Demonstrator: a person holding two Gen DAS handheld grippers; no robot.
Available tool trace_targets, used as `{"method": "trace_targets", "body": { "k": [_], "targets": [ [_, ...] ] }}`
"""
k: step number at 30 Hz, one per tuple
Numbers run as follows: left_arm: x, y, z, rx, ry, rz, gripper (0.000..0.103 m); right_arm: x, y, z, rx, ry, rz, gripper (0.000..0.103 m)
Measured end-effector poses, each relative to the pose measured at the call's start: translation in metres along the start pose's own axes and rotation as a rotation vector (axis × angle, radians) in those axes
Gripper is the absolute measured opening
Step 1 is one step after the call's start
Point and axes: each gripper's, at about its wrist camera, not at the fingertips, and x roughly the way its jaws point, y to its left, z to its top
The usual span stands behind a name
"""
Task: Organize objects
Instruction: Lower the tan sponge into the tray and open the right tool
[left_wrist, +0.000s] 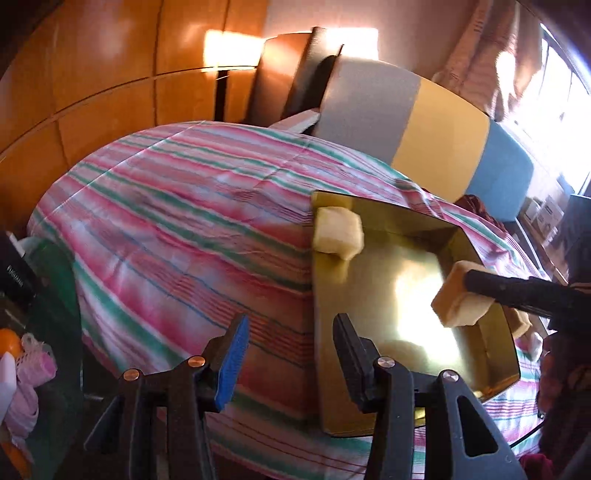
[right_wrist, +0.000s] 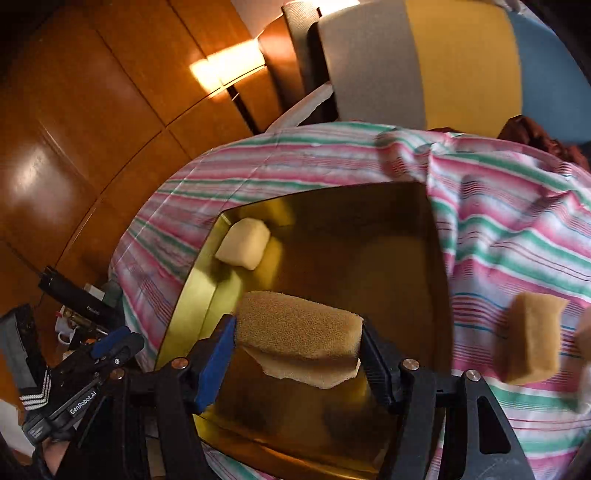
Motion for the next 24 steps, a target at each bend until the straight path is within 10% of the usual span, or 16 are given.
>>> {"method": "trace_targets", "body": {
  "k": [10, 13, 24],
  "targets": [
    [0.006, 0.035, 0.004, -0.080, 0.007, 0.046, 0.048, 0.086, 0.061, 0.034, -0.043, 0.127, 0.021, 0.069],
    [0.008, 0.035, 0.002, -0.077, 0.013, 0.043, 0.055, 0.100, 0.062, 0.045, 0.011, 0.136, 0.074, 0.091],
    [0.001, 0.027, 0.003, -0.078, -0.005, -0.010, 0.058, 0.061, 0.039, 0.023, 0.064, 0.055, 0.060, 0.103]
  ]
}}
